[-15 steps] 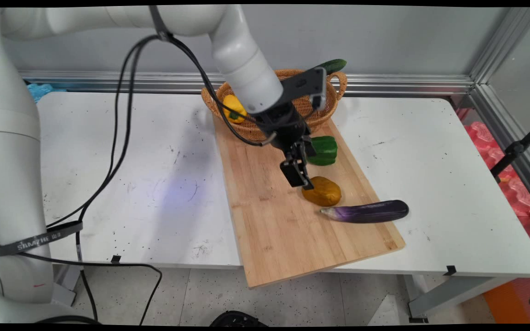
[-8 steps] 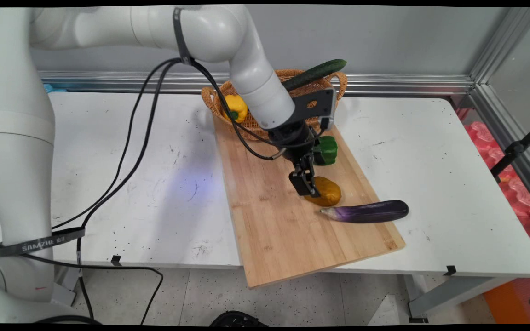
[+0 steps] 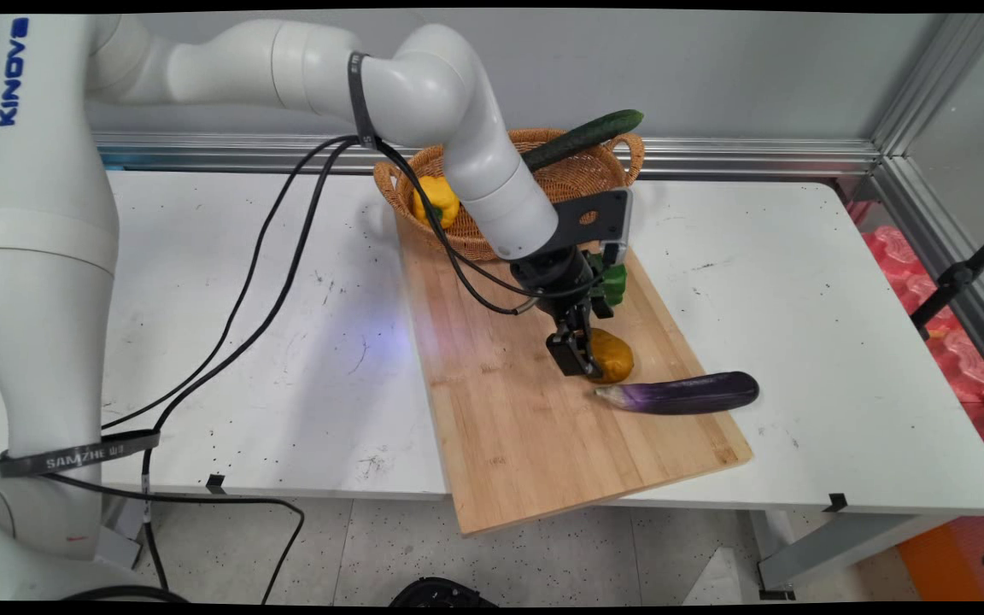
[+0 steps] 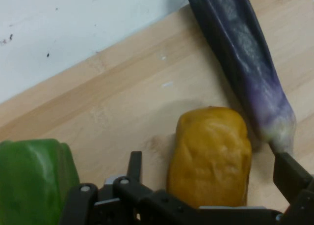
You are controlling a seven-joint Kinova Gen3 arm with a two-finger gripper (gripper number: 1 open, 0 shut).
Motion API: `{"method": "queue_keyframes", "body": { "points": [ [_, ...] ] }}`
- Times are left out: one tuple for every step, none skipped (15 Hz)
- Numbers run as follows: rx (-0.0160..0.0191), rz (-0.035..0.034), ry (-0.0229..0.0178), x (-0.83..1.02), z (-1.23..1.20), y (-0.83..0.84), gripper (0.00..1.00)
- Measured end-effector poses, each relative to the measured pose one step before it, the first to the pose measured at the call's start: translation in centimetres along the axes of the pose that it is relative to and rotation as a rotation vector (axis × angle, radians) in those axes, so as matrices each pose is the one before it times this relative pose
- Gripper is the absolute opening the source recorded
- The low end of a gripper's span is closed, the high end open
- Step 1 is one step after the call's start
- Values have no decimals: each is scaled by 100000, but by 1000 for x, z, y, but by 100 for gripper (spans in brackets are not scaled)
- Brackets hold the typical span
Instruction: Pick up the potato from the cutting board, then place the picked object in the vegetable basket
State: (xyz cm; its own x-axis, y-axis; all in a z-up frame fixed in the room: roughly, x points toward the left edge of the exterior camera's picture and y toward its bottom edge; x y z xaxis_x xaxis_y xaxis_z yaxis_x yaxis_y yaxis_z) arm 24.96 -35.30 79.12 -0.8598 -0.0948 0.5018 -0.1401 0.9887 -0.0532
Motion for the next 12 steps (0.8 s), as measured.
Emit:
{"method": "queue_keyframes", "body": {
  "points": [
    [-42, 108, 93, -48, 274, 5, 100],
    [-29, 78, 82, -51, 255, 9, 100],
    [-55, 2, 43, -40, 212, 7, 100],
    [-29, 5, 54, -50, 218, 16, 100],
    [-41, -24, 22, -53, 197, 23, 100],
    [-64, -54, 58, -40, 153, 23, 100],
    [-113, 3, 26, -46, 161, 43, 100],
    [-129, -44, 69, -33, 130, 46, 0],
    [-91, -19, 154, -8, 100, 32, 0],
    [-61, -177, 116, -15, 83, 31, 0],
    [-41, -303, 161, 0, 48, 21, 0],
    [1, -297, 89, -5, 15, -1, 0]
  ]
}}
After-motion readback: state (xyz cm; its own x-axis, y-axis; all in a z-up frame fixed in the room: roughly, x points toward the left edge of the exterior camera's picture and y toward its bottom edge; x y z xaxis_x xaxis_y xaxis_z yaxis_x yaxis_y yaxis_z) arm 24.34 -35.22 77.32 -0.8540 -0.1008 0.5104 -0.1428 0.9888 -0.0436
